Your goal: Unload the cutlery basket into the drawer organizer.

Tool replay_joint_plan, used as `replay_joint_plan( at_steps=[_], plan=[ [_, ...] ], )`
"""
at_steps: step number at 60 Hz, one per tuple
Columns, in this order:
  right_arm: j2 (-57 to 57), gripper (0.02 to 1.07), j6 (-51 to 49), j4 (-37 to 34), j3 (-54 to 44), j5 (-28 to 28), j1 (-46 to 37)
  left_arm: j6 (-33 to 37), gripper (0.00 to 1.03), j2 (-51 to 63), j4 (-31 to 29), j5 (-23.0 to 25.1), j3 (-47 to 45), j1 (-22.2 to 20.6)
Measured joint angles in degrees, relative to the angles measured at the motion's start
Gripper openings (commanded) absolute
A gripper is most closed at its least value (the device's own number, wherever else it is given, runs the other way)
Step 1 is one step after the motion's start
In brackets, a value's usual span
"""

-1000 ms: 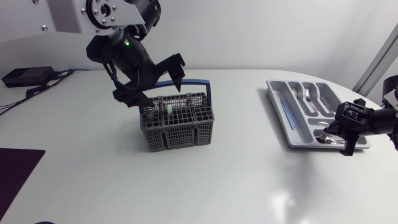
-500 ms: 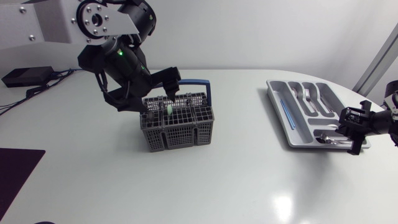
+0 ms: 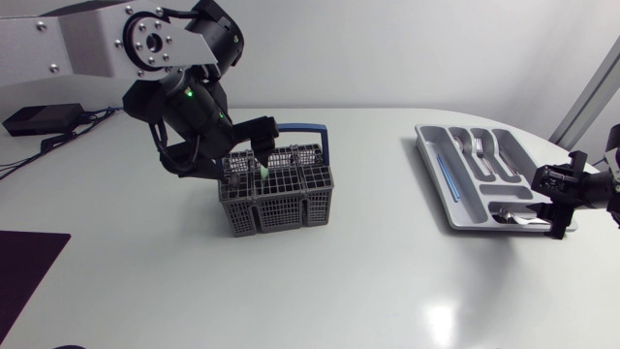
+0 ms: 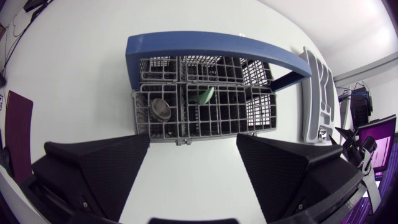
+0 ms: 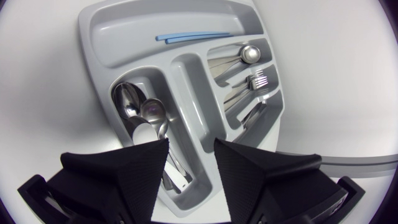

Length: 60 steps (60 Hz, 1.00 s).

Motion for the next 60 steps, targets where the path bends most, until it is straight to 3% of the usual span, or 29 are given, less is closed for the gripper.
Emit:
replay_joint_plan(
  at_steps=[8,16,31,50,60],
  plan=[
    [-4.7,0.75,1.4,0.1,-2.1,0.0,1.3,0.0,0.98,-0.2,0.0,-1.5,0.0,0.0],
    [-9.5,0.85,4.4,0.1,-3.9,-0.1,4.1,-1.0,0.98,-0.3,-0.1,-2.2,0.0,0.0],
    [-19.7,0.85,12.2,-1.6,-7.7,-0.6,11.9,-4.0,0.98,-0.4,-1.6,-3.0,-0.2,0.0],
    [-27.2,0.85,30.9,-9.2,-7.8,3.3,31.3,-4.5,0.98,-0.8,-2.0,-3.0,-1.6,1.5],
    [-27.0,0.85,44.3,-14.1,-4.5,4.0,41.9,-0.5,0.98,-1.2,-0.7,-3.1,-4.4,2.2]
  ],
)
